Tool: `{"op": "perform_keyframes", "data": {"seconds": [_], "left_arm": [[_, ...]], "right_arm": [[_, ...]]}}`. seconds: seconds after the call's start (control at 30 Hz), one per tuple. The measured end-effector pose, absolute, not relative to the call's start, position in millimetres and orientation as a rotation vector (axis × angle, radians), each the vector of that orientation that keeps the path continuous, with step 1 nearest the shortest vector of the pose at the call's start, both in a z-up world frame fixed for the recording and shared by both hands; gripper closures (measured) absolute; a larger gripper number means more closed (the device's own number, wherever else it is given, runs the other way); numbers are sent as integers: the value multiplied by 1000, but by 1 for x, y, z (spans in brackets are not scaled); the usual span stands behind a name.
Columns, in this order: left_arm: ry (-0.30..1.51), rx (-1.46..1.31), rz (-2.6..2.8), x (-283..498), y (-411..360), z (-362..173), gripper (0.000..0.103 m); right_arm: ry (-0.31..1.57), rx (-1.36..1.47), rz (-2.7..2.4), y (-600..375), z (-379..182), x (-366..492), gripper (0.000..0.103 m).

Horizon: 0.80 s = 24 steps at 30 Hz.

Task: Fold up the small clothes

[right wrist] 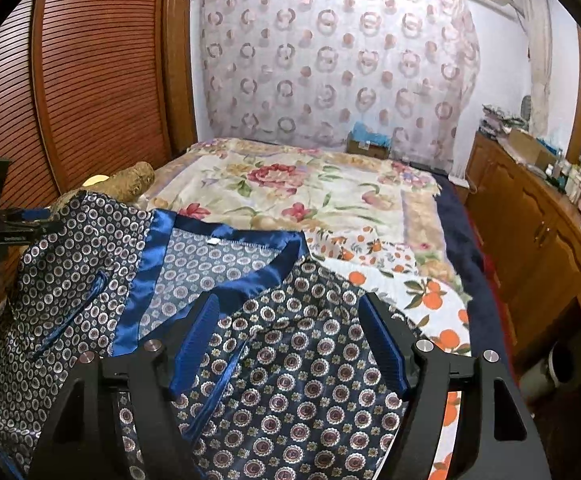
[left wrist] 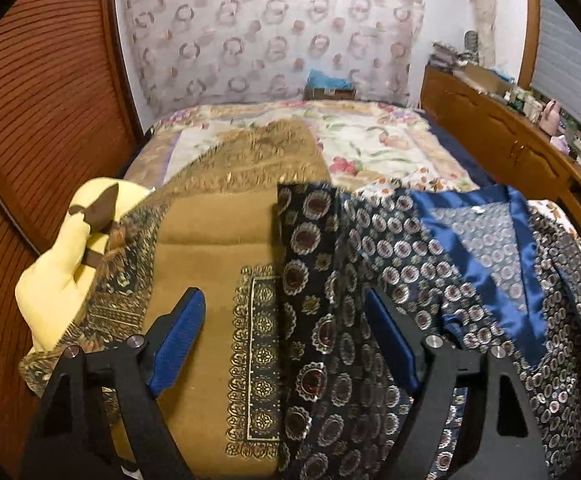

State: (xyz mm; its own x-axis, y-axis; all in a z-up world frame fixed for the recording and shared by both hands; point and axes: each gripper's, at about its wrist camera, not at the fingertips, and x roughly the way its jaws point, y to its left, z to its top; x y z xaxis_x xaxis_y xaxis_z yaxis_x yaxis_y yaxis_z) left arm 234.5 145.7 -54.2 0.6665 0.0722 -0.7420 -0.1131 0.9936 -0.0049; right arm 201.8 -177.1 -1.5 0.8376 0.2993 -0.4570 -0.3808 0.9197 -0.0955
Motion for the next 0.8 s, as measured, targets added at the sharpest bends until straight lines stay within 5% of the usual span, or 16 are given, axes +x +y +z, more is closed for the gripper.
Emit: {"op": "perform_keyframes", "data": {"seconds": [0.23, 0.63, 0.7, 0.8], "left_arm": [[863, -23, 80, 235, 137, -59, 42], [870, 3, 61, 240, 140, -53, 45], [857, 7, 37, 241, 137, -49, 55], [848, 13, 26, 242, 135, -47, 84]], "right_arm": [[526, -157, 275, -217, -32, 232, 28], [688, -92, 172, -268, -86, 275, 28], [687, -84, 187, -269, -85, 278, 28], [682, -107, 211, -261, -86, 282, 33]]}}
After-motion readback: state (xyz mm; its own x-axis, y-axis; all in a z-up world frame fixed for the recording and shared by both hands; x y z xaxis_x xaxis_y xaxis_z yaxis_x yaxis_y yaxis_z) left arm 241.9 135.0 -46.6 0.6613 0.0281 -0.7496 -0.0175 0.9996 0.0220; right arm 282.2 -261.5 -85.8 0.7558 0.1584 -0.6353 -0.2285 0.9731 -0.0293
